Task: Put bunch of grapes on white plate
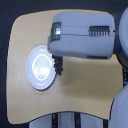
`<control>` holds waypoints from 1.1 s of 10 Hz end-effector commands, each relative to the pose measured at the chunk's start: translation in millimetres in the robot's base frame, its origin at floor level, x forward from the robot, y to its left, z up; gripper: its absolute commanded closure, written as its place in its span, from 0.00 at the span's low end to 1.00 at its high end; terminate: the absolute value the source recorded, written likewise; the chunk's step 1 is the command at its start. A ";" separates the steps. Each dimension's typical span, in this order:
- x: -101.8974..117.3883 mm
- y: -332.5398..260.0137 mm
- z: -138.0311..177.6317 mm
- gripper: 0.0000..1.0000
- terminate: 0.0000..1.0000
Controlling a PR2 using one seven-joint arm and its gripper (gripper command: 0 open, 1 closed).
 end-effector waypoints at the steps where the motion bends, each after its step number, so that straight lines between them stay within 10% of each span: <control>1: -40.1 98.1 -38.5 1.00 0.00; 11: 5.7 127.4 -118.6 1.00 0.00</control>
